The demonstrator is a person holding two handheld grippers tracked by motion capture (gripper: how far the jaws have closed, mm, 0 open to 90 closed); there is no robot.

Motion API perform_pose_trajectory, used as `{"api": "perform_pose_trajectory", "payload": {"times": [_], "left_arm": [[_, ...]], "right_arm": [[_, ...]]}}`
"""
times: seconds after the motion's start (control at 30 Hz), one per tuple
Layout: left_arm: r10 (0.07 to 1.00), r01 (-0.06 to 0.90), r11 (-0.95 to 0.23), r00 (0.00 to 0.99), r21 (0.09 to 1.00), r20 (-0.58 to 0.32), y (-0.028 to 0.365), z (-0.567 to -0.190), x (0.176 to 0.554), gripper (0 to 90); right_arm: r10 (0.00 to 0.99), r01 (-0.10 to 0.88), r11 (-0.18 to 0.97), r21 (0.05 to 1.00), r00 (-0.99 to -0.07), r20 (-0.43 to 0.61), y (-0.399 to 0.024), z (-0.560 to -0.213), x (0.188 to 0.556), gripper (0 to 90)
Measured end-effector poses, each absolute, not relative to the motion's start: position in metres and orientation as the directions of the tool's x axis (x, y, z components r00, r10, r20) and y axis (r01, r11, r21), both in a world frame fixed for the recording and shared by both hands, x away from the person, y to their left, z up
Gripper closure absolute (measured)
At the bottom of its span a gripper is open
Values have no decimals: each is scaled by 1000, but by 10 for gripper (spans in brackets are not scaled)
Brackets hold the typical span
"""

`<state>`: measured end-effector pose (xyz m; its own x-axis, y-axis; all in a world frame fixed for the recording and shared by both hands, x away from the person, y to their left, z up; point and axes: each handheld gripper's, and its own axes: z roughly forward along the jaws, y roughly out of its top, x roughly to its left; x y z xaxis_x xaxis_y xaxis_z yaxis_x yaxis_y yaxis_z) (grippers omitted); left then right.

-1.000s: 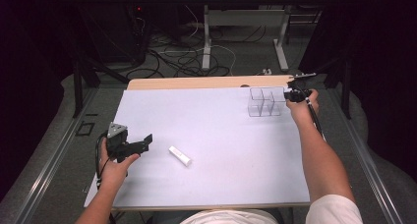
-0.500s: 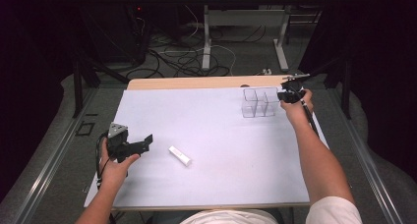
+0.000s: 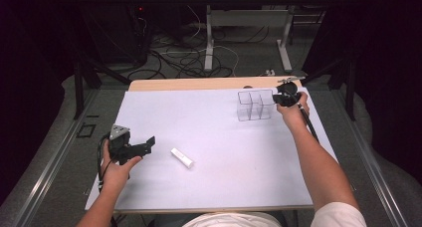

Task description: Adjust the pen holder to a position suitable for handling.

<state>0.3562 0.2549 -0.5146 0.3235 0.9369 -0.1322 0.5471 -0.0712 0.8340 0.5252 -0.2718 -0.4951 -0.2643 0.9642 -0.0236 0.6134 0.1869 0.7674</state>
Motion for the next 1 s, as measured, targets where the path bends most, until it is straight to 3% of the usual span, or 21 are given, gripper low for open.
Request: {"api": "perform_pose_trajectory", "payload": {"times": [1.0], "left_arm": [[936, 550, -76, 327, 831, -131, 253, -515, 357, 10]], "right_arm": [[948, 602, 198, 773, -320, 7, -216, -497, 511, 900]]}}
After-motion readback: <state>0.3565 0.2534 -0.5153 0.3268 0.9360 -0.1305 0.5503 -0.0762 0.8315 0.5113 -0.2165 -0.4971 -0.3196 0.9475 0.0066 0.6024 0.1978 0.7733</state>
